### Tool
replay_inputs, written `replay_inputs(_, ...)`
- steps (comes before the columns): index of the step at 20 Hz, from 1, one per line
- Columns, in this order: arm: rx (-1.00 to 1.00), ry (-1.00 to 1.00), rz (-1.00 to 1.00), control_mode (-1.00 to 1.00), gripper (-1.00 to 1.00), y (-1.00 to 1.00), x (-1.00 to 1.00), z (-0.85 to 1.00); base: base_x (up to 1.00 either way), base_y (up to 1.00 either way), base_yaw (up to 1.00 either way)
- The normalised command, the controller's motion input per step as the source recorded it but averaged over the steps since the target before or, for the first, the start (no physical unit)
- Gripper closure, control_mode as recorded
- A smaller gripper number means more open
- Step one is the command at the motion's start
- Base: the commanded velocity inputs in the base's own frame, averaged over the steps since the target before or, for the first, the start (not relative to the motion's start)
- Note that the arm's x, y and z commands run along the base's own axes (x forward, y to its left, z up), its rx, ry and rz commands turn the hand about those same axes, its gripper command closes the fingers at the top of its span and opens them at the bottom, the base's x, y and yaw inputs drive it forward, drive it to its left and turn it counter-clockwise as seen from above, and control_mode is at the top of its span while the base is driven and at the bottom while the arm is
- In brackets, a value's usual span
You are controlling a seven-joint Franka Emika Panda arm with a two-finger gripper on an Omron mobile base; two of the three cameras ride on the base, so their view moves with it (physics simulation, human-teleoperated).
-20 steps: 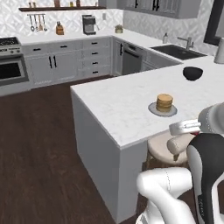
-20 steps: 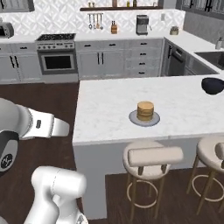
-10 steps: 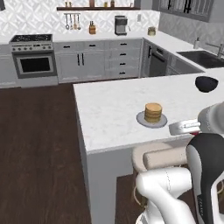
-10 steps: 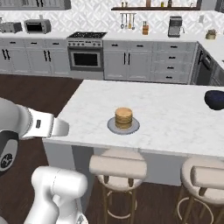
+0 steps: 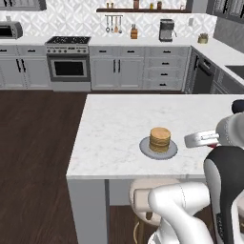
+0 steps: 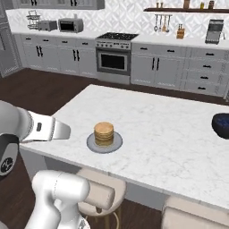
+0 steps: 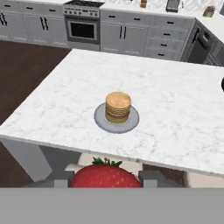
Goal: Take the strawberry from the fridge and place it on top of the pancake, located on the dining counter.
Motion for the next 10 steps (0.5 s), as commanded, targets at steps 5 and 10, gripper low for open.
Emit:
replay_inputs(5,0.0,0.0,0.0,1.0,1.0,0.0,0.0,0.0,0.97,-0.54,0.29)
replay_inputs(10,0.03,0.11,0.06,-1.0,1.0,-0.16,0.6,-0.04,0.4,-0.03,0.07)
